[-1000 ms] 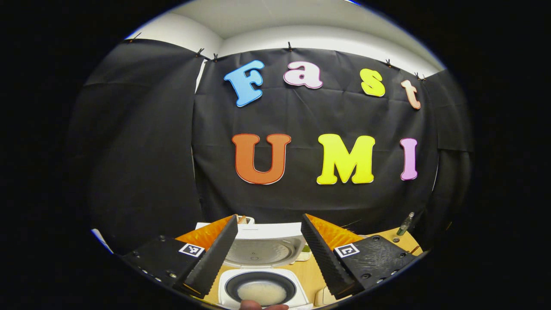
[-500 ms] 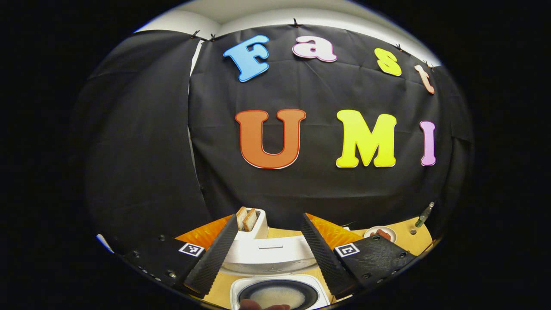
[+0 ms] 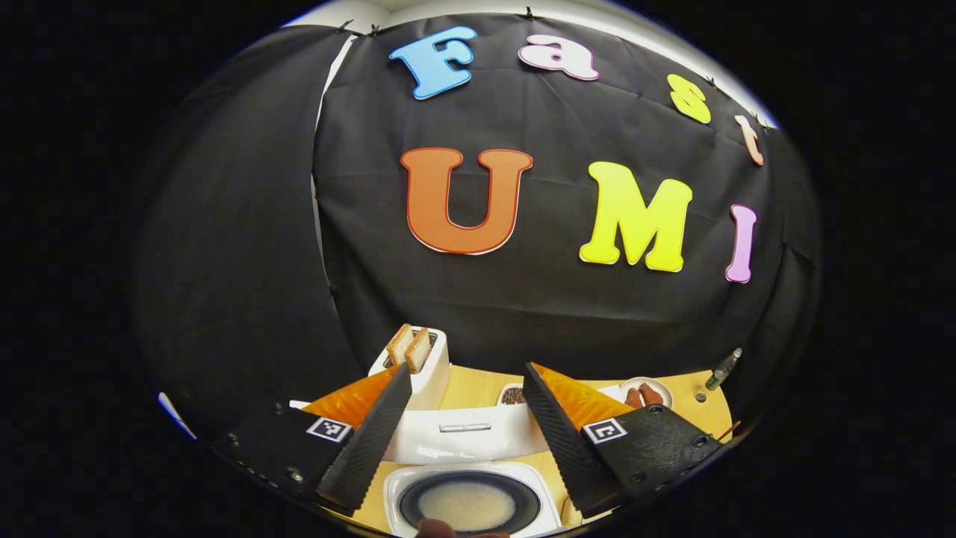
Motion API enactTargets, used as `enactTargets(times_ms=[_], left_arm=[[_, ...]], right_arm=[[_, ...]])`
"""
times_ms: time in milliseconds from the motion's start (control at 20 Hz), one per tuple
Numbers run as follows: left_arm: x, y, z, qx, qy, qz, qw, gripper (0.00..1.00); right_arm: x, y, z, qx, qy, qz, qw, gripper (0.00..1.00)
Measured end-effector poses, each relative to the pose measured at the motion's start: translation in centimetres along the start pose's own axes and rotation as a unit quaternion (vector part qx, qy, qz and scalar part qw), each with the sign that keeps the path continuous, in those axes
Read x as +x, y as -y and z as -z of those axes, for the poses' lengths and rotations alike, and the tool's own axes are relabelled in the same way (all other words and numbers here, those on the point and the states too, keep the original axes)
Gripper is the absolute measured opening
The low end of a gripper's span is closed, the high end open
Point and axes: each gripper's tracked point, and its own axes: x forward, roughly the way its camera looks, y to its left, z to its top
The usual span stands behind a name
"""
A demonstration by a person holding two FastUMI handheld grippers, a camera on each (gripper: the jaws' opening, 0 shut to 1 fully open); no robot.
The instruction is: Close the left gripper, press the button to open the rice cooker; take a wooden spoon from the chopstick holder with the right hand, scoop a spoonful of rice and pour it into the rice cooker, then put the wooden spoon back into the chopstick holder.
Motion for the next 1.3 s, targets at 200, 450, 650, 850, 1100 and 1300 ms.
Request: enactTargets(times_ms=[200, 450, 650, 850, 1100, 1300], left_arm=[[-2.5, 0.5, 1.9, 0.002, -0.022, 0.005, 1.000, 0.97], [-6.3, 2.1, 6.5, -0.006, -0.062, 0.021, 0.998, 0.97], [-8.8, 2.9, 12.5, -0.030, -0.110, 0.020, 0.993, 0.96], [-10.4, 3.3, 17.9, -0.053, -0.144, 0.010, 0.988, 0.96], [-11.2, 3.3, 23.2, -0.072, -0.194, -0.001, 0.978, 0.96], [-11.5, 3.1, 26.5, -0.074, -0.228, -0.015, 0.971, 0.97]], right_arm=[[0.8, -1.7, 0.0, -0.004, 0.000, -0.034, 0.999, 1.00], [0.9, -2.9, 0.8, -0.012, -0.010, -0.073, 0.997, 1.00], [0.5, -3.5, 1.8, -0.026, -0.017, -0.098, 0.995, 0.99], [-0.1, -4.1, 3.2, -0.034, -0.033, -0.120, 0.992, 0.99], [-0.1, -4.2, 4.7, -0.044, -0.052, -0.140, 0.988, 0.99], [0.5, -4.5, 5.4, -0.047, -0.063, -0.154, 0.985, 1.00]])
